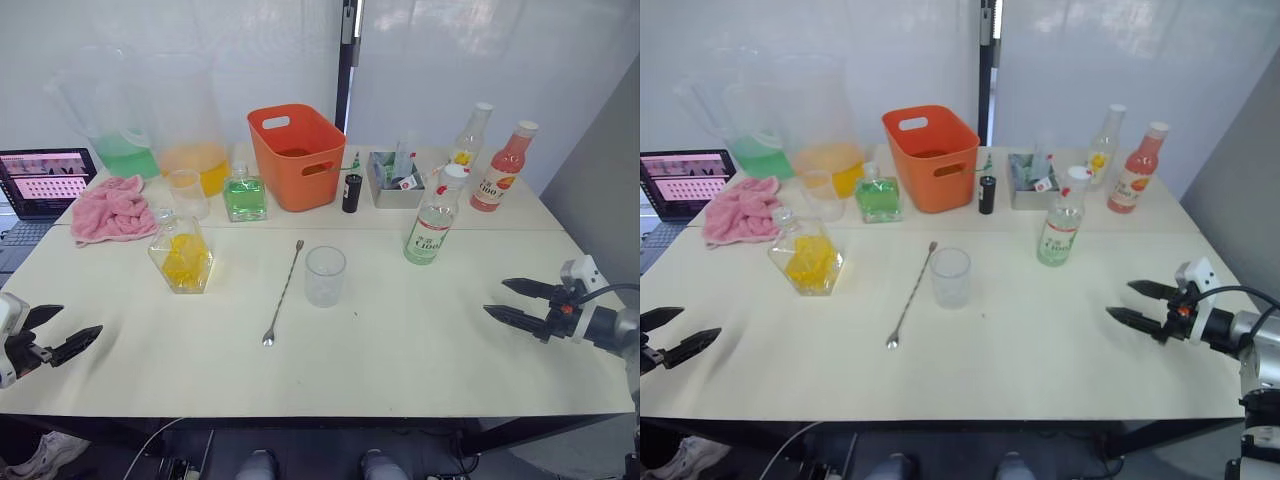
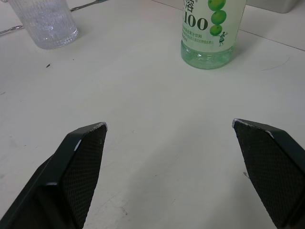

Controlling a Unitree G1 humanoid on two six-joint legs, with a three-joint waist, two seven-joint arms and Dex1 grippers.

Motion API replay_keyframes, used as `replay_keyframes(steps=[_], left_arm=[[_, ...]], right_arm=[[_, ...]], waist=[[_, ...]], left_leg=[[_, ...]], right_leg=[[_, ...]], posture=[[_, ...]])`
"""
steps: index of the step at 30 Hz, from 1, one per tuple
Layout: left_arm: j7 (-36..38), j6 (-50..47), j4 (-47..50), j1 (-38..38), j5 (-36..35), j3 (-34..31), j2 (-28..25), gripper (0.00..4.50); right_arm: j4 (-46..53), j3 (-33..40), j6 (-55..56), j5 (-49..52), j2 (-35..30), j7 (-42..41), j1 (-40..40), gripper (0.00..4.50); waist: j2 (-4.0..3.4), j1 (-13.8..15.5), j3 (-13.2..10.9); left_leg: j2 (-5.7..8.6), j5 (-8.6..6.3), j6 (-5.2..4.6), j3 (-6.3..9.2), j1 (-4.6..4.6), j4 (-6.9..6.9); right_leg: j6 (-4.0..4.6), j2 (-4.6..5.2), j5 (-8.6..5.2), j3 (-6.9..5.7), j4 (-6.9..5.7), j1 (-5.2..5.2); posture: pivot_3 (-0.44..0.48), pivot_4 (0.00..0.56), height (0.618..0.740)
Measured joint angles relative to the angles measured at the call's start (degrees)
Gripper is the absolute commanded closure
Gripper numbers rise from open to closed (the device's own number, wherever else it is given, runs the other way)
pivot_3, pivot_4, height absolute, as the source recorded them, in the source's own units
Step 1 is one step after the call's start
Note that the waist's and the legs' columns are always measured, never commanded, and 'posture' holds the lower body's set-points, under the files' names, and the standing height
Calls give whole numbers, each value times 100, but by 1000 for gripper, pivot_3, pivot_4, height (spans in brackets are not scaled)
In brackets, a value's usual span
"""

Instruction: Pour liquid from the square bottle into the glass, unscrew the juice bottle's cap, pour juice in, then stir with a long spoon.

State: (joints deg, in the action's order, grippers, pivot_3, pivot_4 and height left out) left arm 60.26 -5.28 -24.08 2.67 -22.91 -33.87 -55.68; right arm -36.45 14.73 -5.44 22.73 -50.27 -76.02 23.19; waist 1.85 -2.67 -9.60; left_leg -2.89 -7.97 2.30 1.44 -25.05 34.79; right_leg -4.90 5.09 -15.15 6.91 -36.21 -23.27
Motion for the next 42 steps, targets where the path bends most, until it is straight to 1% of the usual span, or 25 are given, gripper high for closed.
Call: replay_keyframes(steps=[2, 4, 7, 9, 12, 15, 17, 20, 24, 25, 29, 32, 34, 35, 37, 39, 42], left_arm=[[-54, 13, 38, 23, 7, -13, 33, 0], [-218, 28, 216, 140, 7, -71, 219, 0], [-566, 14, 688, 435, 6, -120, 664, 0], [-694, -6, 854, 476, -1, -136, 781, 0], [-900, -141, 1343, 685, -211, -388, 998, 0], [-1113, -309, 1944, 974, -452, -600, 1316, 0], [-1268, -346, 2324, 1208, -536, -668, 1574, 0], [-1554, -348, 2960, 1598, -654, -692, 2158, 0], [-2020, -345, 3692, 1999, -684, -650, 2900, 0], [-2154, -335, 3886, 2089, -693, -620, 3119, 0], [-2589, -254, 4466, 2298, -686, -297, 3822, 0], [-2770, -132, 4721, 2364, -606, -57, 4051, 0], [-3126, 278, 4852, 2367, -559, -118, 4581, 0], [-3245, 460, 4864, 2395, -488, -50, 4788, 0], [-3306, 673, 4876, 2488, -285, 185, 4932, 0], [-3437, 869, 4926, 2524, 64, 627, 5142, 0], [-3732, 872, 4947, 2351, 401, 1154, 5340, 0]], right_arm=[[7, 1, -1, 1, 2, 10, 4, 39], [22, -6, -2, -1, 12, 33, 43, 39], [15, -41, 27, -23, 27, 122, 257, 39], [36, -62, 21, -22, 43, 124, 348, 39], [331, -282, -41, -65, 84, 57, 471, 39], [964, -593, -476, -89, 103, -108, 723, 39], [1309, -741, -837, 36, 101, -224, 1010, 39], [1751, -985, -1386, 142, 85, -504, 1453, 39], [2189, -1223, -2022, 364, 117, -781, 1801, 39], [2260, -1262, -2174, 455, 168, -810, 1884, 39], [2500, -1353, -2496, 672, 475, -840, 2070, 39], [2575, -1426, -2532, 712, 600, -825, 2079, 39], [2595, -1430, -2664, 782, 600, -879, 2080, 39], [2604, -1443, -2709, 786, 602, -897, 2081, 39], [2616, -1455, -2715, 783, 617, -903, 2081, 39], [2637, -1459, -2712, 782, 659, -896, 2081, 39], [2815, -1446, -2713, 788, 684, -860, 2054, 39]], waist=[[0, 0, 0], [-5, -10, 1], [-4, -34, 1], [-3, -21, 0], [-4, -19, 1], [-6, -44, 0], [-6, -54, 0], [-5, -53, 0], [-1, -6, -1], [-1, 8, -1], [2, 32, -1], [6, 37, -1], [5, 23, 0], [7, 13, 0], [7, 0, 0], [6, -17, 1], [6, -39, 0]], left_leg=[[0, 0, 0, -1, 0, 0], [0, 0, 0, -3, 1, 0], [0, 0, -1, -1, 2, 0], [-1, 1, -1, 3, 2, 3], [-1, 0, -1, 0, 2, 5], [-1, 0, -1, 0, 2, 5], [-1, 0, 0, 1, 3, 6], [-1, 0, 0, 0, 2, 8], [0, -2, 3, 1, 2, 10], [0, -12, 19, 0, 2, 14], [2, -15, 24, 2, 1, 25], [2, -14, 23, 4, -1, 30], [7, -12, 20, 0, -2, 30], [7, -10, 16, 1, -4, 31], [7, -9, 14, 1, -4, 30], [10, -10, 15, -5, -6, 30], [10, -8, 11, -4, -14, 32]], right_leg=[[0, 1, 0, 0, 1, 0], [0, 2, 1, 3, 1, 1], [-1, -1, 10, 2, -4, 1], [-2, -3, 8, 0, -6, 2], [-3, -1, 7, 3, -3, 5], [-4, -1, 8, 3, -7, 3], [-2, -1, 8, 3, -6, 4], [10, 0, 7, 3, 2, 7], [11, 1, 6, 3, 5, 8], [9, 1, 5, 4, 7, 8], [5, 1, 3, 3, 6, 14], [3, -1, 3, 3, 5, 12], [9, 5, 7, 6, 12, 18], [8, 4, 8, 6, 12, 16], [7, 2, 7, 6, 11, 13], [2, 4, 6, 15, 17, 13], [-7, 3, 6, 16, 22, 10]], posture=[[0, 150, 725], [0, 150, 725], [0, 150, 725], [0, 150, 725], [0, 150, 725], [0, 150, 725], [0, 150, 725], [0, 150, 725], [0, 150, 725], [0, 150, 725], [0, 150, 725], [0, 150, 725], [0, 150, 725], [0, 150, 725], [0, 150, 725], [0, 150, 725], [0, 150, 725]])
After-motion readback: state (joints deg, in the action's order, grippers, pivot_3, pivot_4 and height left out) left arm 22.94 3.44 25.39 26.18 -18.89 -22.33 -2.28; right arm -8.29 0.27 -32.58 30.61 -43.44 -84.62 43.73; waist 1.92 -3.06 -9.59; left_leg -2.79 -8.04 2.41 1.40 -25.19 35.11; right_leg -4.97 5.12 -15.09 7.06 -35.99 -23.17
